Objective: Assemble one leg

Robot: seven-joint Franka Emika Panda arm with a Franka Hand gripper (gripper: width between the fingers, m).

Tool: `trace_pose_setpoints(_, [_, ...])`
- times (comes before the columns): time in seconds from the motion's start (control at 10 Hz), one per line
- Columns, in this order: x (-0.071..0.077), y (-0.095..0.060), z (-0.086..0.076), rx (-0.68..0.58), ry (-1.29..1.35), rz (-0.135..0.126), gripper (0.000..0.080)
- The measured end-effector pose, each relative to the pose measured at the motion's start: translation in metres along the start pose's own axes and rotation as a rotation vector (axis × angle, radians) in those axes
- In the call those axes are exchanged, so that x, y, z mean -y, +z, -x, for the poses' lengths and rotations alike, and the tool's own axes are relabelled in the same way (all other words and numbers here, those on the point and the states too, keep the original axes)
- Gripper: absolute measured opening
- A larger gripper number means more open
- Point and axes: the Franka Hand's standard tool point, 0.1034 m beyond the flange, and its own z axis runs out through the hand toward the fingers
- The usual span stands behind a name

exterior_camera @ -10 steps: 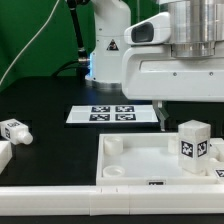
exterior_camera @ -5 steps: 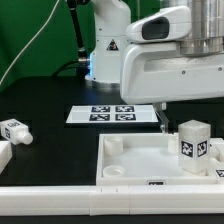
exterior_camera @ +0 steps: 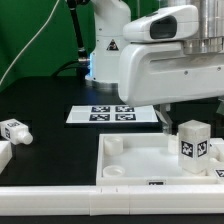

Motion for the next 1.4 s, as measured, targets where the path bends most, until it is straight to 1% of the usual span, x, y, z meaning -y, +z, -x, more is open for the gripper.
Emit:
trace_pose_setpoints(0.1, [-0.0001, 0.0, 0.0, 0.0, 0.0, 0.0, 0.0425])
trace_pose_setpoints(0.2, [-0.0002, 0.0, 0.0001, 0.0, 0.0, 0.0, 0.0425])
trace_pose_setpoints(0.3, [-0.0002, 0.0, 0.0, 0.0, 0.006, 0.0, 0.0278])
trace_pose_setpoints(0.5, [-0.0003, 0.0, 0.0, 0.0, 0.047, 0.0, 0.0279])
trace_pose_setpoints(0.7, [-0.001, 0.0001, 0.0004, 0.0, 0.21, 0.0, 0.0279])
trace_pose_setpoints(1.2, [0.0007, 0.0003, 0.0024, -0.016, 0.81, 0.022, 0.0281])
trace_pose_setpoints(1.4, [0.0064, 0.0001, 0.0025, -0.024, 1.053, 0.034, 0.0281])
